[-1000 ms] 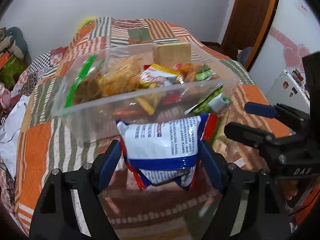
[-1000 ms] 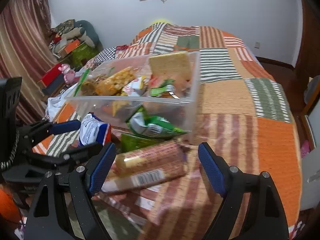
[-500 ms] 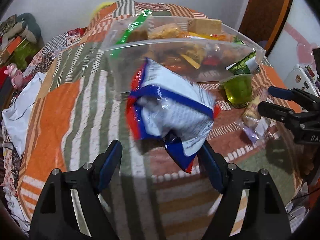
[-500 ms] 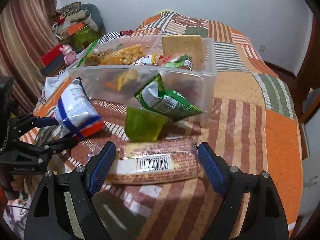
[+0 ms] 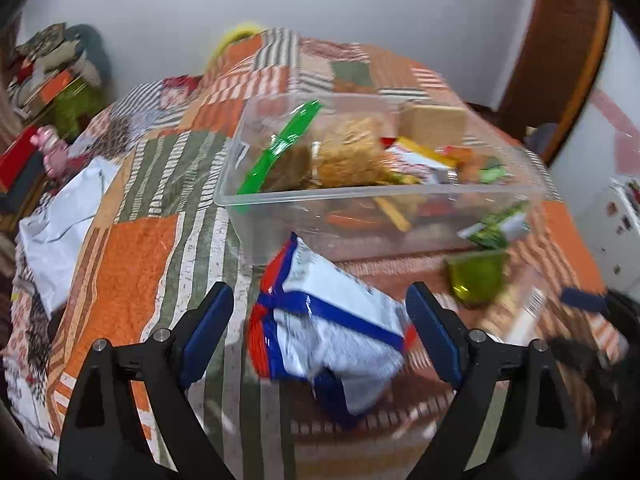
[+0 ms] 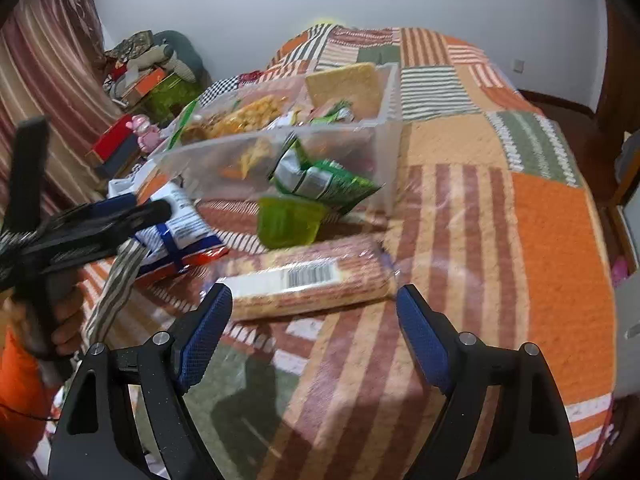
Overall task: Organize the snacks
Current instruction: 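Grasp the blue-white chip bag with the left tool while the right tool grasps the wafer roll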
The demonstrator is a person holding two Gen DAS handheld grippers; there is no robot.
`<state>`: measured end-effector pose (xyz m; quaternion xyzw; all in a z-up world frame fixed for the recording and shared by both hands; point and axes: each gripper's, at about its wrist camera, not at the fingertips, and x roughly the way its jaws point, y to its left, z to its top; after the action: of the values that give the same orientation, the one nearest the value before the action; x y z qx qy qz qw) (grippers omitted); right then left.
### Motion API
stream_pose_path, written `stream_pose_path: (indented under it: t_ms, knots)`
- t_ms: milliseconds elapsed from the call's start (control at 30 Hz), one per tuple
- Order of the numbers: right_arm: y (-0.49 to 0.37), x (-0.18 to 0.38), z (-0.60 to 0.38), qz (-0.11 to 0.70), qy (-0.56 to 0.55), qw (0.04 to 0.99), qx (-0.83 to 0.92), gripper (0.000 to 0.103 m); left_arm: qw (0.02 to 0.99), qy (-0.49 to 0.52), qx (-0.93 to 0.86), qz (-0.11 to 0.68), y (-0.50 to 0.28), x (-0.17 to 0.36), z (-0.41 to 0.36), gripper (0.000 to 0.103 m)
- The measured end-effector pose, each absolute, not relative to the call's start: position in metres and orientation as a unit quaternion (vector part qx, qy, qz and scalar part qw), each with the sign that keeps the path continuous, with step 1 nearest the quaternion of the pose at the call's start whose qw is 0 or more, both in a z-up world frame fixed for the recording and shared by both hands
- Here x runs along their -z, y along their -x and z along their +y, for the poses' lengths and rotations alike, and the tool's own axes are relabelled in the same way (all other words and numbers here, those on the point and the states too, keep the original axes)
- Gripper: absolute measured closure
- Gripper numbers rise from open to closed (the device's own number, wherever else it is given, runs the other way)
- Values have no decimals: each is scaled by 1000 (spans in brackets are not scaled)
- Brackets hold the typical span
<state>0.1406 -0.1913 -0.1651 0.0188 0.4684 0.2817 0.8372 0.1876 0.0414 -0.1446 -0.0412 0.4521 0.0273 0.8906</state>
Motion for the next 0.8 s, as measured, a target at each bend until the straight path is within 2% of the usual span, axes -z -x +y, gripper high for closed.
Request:
stream_pose_path:
  t_ms: [133, 400, 600, 800]
  knots:
    - [-142, 171, -176, 481, -16, 824, -298, 21, 887, 12, -55, 459, -200, 159, 38, 14]
    - [-164, 170, -174, 481, -42, 832, -275, 21, 892, 0, -33, 451, -173, 165, 55, 14]
    - [-170, 175, -158, 481, 9, 841, -249, 18, 888, 23, -15, 459, -158, 165, 72, 14]
    - [-168, 181, -171, 485, 16, 843, -232, 22, 887, 20, -3, 462, -152, 163, 70, 14]
